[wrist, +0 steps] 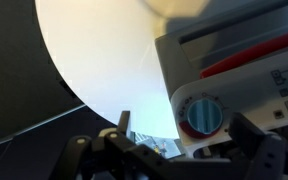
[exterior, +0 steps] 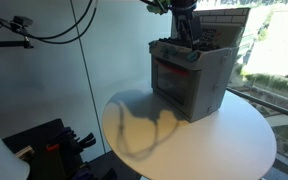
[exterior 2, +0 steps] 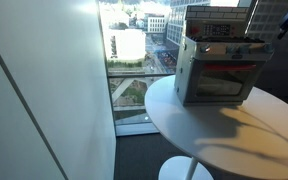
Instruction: Turn the last knob on the stove to the right
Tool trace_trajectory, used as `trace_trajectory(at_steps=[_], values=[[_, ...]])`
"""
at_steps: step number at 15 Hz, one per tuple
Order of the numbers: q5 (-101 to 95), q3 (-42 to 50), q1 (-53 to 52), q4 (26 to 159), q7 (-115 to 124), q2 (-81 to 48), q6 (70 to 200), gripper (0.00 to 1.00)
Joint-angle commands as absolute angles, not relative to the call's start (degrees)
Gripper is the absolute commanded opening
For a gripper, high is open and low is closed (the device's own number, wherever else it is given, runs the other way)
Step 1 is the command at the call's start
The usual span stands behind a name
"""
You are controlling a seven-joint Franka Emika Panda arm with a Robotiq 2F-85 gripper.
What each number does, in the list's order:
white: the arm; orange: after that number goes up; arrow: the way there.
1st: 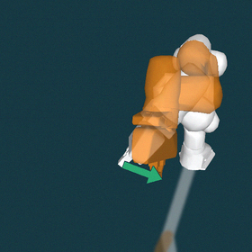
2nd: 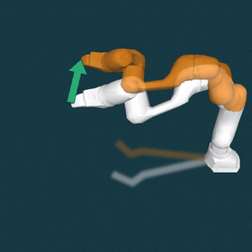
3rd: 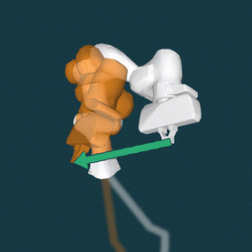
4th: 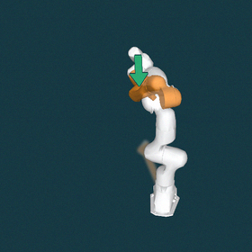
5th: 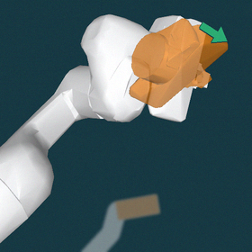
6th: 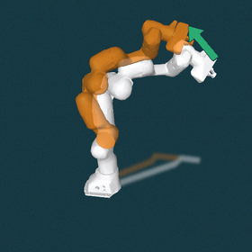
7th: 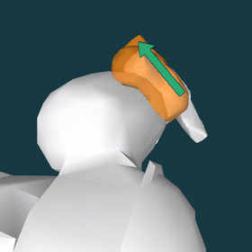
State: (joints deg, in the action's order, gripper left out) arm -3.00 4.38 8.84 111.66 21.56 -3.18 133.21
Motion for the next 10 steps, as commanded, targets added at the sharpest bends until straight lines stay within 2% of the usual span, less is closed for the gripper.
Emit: trace_trajectory(at_steps=[1,10], values=[[0.4,5.21,7.98,108.1,17.2,-6.42,133.85,1.0],[5.94,4.94,7.82,108.16,8.63,-7.97,136.26,1.0]])
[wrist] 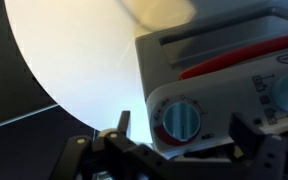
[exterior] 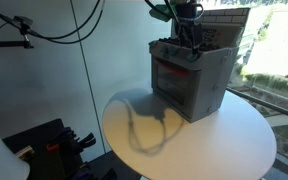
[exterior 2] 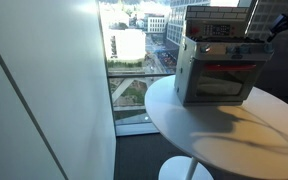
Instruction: Turn the last knob on the stove to the right
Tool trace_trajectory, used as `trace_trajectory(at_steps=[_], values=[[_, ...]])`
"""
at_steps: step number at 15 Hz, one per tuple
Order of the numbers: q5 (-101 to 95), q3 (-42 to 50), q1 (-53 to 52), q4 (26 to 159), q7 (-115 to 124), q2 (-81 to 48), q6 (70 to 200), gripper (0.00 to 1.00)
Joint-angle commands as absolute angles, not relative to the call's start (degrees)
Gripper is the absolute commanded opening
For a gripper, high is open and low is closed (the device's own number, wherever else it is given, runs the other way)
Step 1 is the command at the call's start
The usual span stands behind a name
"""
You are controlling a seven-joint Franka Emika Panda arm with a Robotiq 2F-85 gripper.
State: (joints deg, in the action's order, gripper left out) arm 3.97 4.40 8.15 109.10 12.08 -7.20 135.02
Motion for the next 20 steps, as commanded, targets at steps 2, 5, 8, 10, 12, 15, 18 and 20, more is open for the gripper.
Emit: trace_trajectory(at_steps=[2,5,8,10,12,15,18,20], values=[[6.86,4.82,7.87,108.69,7.05,-7.98,137.23,1.0],[7.85,4.73,7.89,109.44,5.16,-8.09,138.63,1.0],[8.12,4.67,7.85,110.56,3.91,-8.18,141.06,1.0],[8.29,4.56,7.78,111.31,3.46,-8.29,143.07,1.0],[8.23,4.43,7.59,112.37,3.04,-8.31,145.42,1.0],[8.4,4.22,7.28,113.78,2.7,-8.29,148.36,1.0],[8.57,4.02,6.95,114.83,2.56,-8.2,150.53,1.0],[8.72,3.92,6.78,115.34,2.45,-8.16,151.74,1.0]])
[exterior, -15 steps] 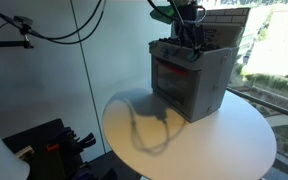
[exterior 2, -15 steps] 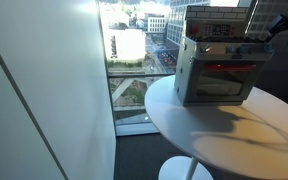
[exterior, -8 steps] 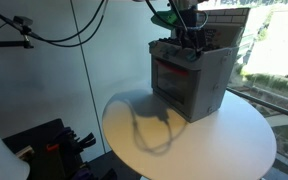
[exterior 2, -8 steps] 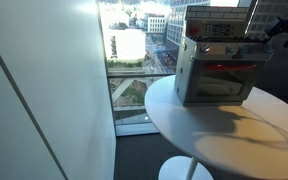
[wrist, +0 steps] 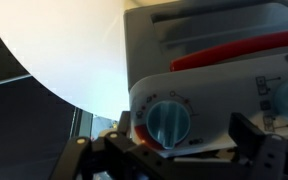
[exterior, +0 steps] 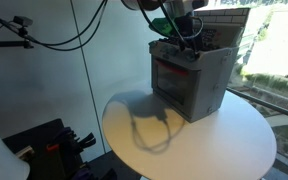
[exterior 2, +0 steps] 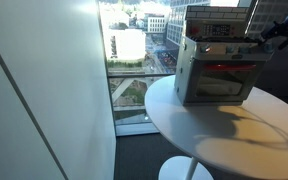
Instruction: Turn the last knob on the stove to the right
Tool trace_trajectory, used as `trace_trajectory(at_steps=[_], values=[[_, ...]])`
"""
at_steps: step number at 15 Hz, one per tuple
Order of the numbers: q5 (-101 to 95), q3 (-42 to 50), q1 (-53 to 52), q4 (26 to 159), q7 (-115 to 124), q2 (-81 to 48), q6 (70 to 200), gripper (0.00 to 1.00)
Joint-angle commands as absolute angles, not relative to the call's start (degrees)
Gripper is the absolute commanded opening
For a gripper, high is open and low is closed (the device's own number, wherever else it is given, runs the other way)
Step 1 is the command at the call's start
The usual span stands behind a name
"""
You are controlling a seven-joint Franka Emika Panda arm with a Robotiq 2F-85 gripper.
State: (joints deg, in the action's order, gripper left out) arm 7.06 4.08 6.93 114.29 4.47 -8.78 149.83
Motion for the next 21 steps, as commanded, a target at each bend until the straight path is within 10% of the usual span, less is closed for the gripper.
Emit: trace_trajectory(at_steps=[1,21], values=[[8.88,3.86,6.74,115.46,2.39,-8.16,152.16,1.0],[8.57,3.71,6.57,116.65,3.02,-7.51,154.89,0.8]])
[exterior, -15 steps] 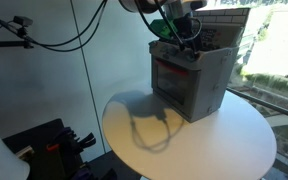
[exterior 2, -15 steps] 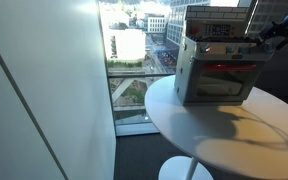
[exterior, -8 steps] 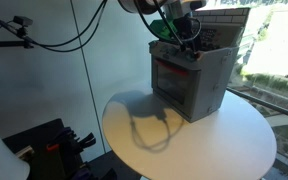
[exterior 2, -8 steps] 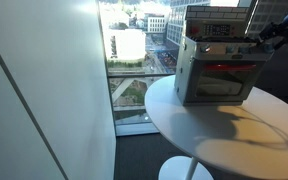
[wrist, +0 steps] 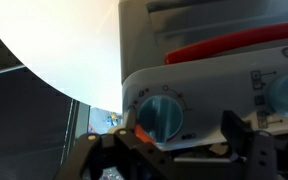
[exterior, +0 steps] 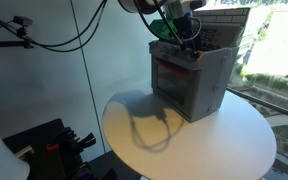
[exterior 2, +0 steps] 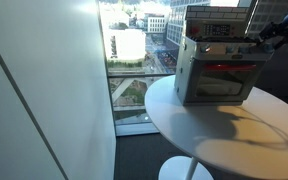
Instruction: Turn the last knob on the stove to the right
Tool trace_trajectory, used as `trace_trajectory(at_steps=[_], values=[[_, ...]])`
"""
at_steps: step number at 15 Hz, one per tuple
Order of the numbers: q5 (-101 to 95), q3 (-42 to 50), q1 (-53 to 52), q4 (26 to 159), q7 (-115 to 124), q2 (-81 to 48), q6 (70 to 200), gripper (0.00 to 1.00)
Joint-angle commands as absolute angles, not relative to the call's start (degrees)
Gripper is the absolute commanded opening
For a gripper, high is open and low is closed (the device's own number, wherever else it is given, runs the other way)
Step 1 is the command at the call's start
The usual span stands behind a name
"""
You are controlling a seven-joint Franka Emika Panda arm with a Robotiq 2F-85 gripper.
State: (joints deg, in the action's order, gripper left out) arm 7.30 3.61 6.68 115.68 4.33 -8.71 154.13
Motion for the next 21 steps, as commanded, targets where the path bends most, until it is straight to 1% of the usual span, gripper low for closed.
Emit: trace_trajectory(at_steps=[1,2,3,5,7,9,10,12,14,16,17,21], values=[[8.54,3.73,6.56,116.63,3.07,-7.54,154.89,0.77],[8.52,3.77,6.58,116.6,3.1,-7.58,154.89,0.67],[8.53,3.78,6.59,116.56,3.11,-7.62,154.87,0.64],[8.5,4.09,6.71,116.55,3.15,-7.65,154.92,0.48],[8.5,4.32,6.82,116.58,3.21,-7.63,154.99,0.35],[8.44,4.35,6.75,116.67,3.31,-7.62,155.05,0.38],[8.38,4.37,6.73,116.67,3.39,-7.65,155.09,0.37],[8.19,4.43,6.65,116.63,3.68,-7.69,155.09,0.32],[7.94,4.59,6.57,116.61,4.39,-7.75,155.19,0.3],[8.17,4.7,6.55,116.46,5.3,-7.89,155.18,0.24],[8.39,4.77,6.55,116.28,6.04,-7.97,155.06,0.19],[9.0,5.14,6.47,116.08,10.0,-7.82,155.22,0.19]])
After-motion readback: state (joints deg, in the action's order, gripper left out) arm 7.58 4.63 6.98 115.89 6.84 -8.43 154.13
